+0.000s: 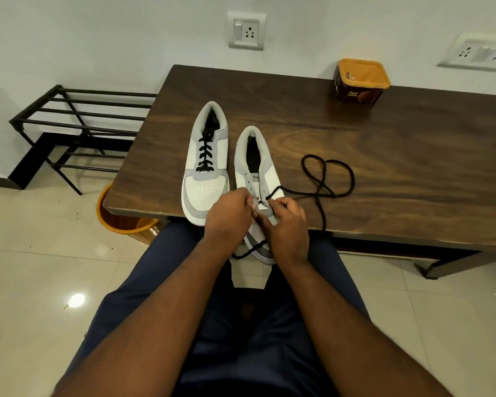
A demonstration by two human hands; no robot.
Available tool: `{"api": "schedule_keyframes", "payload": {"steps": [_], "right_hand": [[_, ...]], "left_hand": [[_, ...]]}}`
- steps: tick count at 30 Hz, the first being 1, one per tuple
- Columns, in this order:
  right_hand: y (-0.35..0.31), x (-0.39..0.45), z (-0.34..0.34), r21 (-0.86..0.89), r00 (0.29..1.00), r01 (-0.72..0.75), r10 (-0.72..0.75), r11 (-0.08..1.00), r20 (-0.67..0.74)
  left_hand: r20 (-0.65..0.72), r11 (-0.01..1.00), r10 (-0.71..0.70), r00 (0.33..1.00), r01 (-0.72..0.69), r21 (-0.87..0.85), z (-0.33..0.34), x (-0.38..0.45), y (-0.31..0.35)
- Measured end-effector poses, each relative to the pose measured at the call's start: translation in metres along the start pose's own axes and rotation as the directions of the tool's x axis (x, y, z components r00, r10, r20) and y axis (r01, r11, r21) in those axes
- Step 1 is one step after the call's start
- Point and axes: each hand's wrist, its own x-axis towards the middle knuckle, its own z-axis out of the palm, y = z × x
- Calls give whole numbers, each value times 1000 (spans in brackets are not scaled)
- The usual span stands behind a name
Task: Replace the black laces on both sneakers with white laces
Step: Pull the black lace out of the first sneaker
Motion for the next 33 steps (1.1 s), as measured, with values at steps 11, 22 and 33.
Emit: {"api": "schedule_keyframes", "payload": {"steps": [11, 22, 33], "right_hand": [[2, 5, 2, 24, 998, -57, 57, 998, -33], [2, 5, 2, 73, 997, -70, 72, 995, -20], [5, 5, 2, 80, 998, -59, 60, 995, -10]], "left_hand": [[71, 999, -41, 997, 43, -25, 4, -8, -11], [55, 935, -119, 991, 131, -329, -17, -14, -8], [-118, 991, -95, 988, 82, -108, 14, 1, -1]]}}
